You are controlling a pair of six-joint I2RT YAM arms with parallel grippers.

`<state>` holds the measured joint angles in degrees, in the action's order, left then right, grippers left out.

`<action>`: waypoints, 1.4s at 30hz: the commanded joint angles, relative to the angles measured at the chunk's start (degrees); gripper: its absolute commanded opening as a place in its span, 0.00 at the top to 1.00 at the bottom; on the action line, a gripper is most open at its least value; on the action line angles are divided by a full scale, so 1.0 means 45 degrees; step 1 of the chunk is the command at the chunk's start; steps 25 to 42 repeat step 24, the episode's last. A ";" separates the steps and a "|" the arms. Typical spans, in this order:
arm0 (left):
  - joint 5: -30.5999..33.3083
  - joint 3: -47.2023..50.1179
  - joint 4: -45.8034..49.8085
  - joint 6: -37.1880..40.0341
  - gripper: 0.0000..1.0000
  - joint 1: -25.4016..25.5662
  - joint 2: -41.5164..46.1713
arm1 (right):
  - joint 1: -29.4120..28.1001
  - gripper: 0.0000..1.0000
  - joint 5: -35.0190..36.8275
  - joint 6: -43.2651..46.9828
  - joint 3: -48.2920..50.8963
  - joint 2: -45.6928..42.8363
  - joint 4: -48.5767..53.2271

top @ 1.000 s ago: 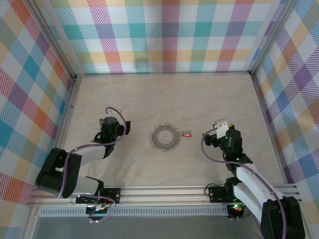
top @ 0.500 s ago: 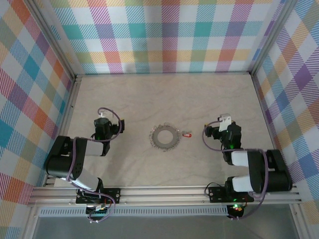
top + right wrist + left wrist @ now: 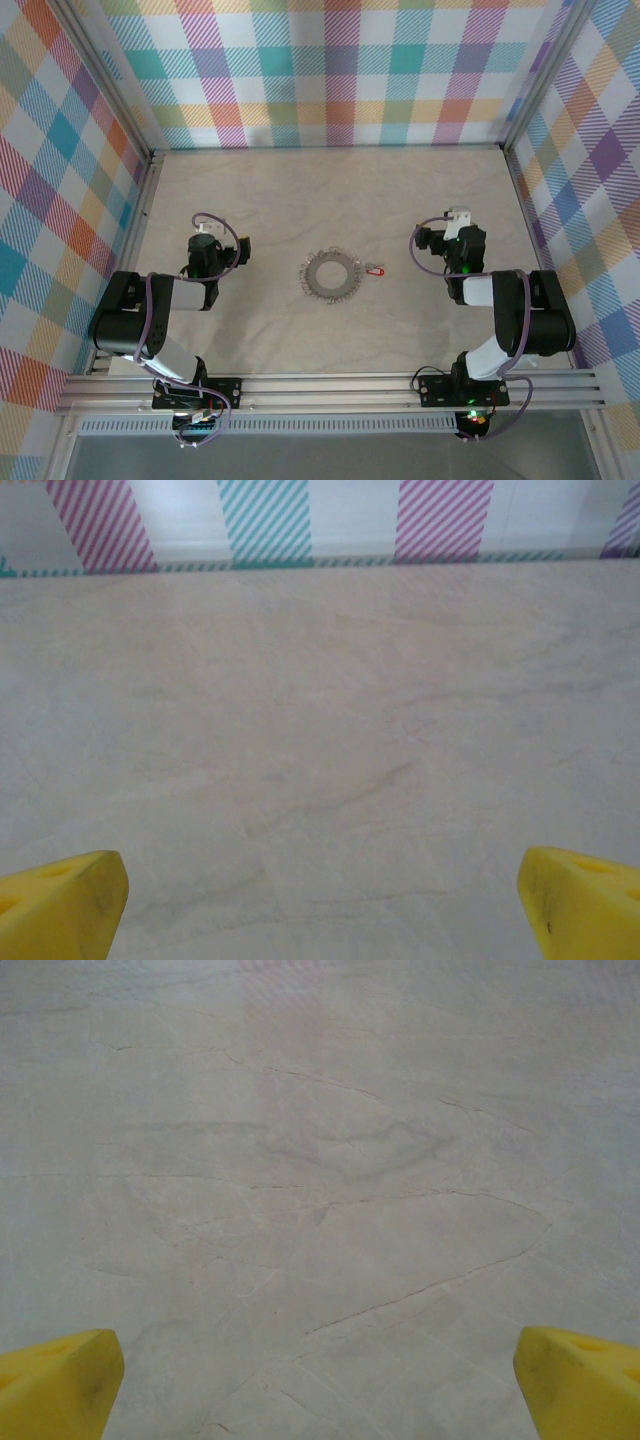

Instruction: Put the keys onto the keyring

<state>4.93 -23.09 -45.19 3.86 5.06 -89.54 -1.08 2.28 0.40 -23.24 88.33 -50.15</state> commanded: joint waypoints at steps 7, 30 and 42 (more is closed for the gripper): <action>-0.0253 -0.0240 -0.0224 -0.0187 0.00 -0.0148 -0.0045 | 0.0050 0.00 -0.0302 -0.0214 0.0015 -0.0080 0.0393; -0.0229 -0.0222 -0.0214 -0.0191 0.00 -0.0147 -0.0044 | 0.0062 0.00 -0.0369 -0.0194 0.0010 -0.0084 0.0403; -0.0229 -0.0222 -0.0214 -0.0191 0.00 -0.0147 -0.0044 | 0.0062 0.00 -0.0369 -0.0194 0.0010 -0.0084 0.0403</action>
